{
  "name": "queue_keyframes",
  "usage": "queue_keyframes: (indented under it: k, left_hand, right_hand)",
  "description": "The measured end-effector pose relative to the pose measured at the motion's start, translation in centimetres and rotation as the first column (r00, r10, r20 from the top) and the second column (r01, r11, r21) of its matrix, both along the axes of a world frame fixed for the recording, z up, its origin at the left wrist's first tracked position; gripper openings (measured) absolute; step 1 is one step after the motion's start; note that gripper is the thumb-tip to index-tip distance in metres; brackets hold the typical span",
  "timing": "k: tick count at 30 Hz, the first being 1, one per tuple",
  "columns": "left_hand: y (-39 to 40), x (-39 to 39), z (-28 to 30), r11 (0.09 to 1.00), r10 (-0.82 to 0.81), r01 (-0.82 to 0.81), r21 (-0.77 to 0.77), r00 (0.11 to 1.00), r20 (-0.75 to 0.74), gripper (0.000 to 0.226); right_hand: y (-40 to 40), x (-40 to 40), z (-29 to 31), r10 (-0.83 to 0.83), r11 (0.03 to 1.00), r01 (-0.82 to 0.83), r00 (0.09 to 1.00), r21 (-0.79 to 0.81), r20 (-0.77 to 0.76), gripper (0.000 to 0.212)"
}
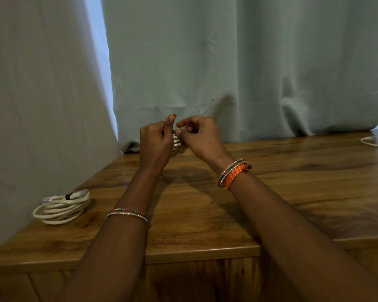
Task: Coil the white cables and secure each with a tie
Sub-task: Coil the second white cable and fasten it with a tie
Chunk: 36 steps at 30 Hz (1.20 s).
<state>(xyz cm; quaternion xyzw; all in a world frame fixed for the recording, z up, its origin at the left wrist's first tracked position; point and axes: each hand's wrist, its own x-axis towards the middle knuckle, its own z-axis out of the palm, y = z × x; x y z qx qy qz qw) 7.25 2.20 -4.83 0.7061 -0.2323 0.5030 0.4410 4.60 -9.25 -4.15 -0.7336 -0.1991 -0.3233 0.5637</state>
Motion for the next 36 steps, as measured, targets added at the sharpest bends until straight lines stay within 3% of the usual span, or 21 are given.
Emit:
queue_keyframes:
  k: [9, 14, 18, 22, 26, 28, 32, 36]
  left_hand:
    - [-0.3, 0.1, 0.0, 0.994, -0.005, -0.001, 0.111, 0.999, 0.053, 0.055]
    - [-1.2, -0.4, 0.0, 0.993, -0.089, 0.090, 0.076, 0.996, -0.019, 0.048]
    - [-2.0, -1.1, 0.2, 0.965, -0.249, 0.259, 0.043, 0.955, -0.162, 0.027]
    - [-2.3, -1.3, 0.4, 0.908, -0.383, 0.417, 0.036, 0.863, -0.328, 0.016]
    - [-2.5, -1.5, 0.4, 0.856, -0.463, 0.515, 0.046, 0.803, -0.375, 0.020]
    - [-2.8, -1.8, 0.5, 0.837, -0.484, 0.544, 0.060, 0.786, -0.385, 0.020]
    - [-3.2, -2.4, 0.8, 0.838, -0.427, 0.523, 0.155, 0.806, -0.410, 0.022]
    - [-3.5, -2.7, 1.0, 0.878, -0.407, 0.466, 0.111, 0.847, -0.342, 0.014]
  right_hand:
    - [-2.2, -0.3, 0.9, 0.112, 0.986, -0.122, 0.990, -0.116, -0.089, 0.005]
    - [-2.9, -0.2, 1.4, 0.033, 0.953, -0.042, 0.999, -0.299, -0.036, 0.003]
    - [-3.4, -0.1, 1.5, -0.084, 0.920, 0.082, 0.996, -0.384, 0.010, 0.012]
    - [-3.6, 0.3, 0.5, -0.228, 0.908, 0.270, 0.960, -0.321, 0.163, 0.013]
    - [-4.3, 0.4, 0.6, -0.275, 0.939, 0.301, 0.948, -0.167, 0.160, 0.037]
    - [-4.8, 0.5, 0.7, -0.302, 0.943, 0.317, 0.943, -0.104, 0.137, 0.038]
    - [-5.4, 0.4, 0.7, -0.315, 0.948, 0.318, 0.945, -0.024, 0.088, 0.035]
    - [-5.4, 0.2, 1.1, -0.167, 0.983, 0.157, 0.980, 0.096, 0.105, 0.032]
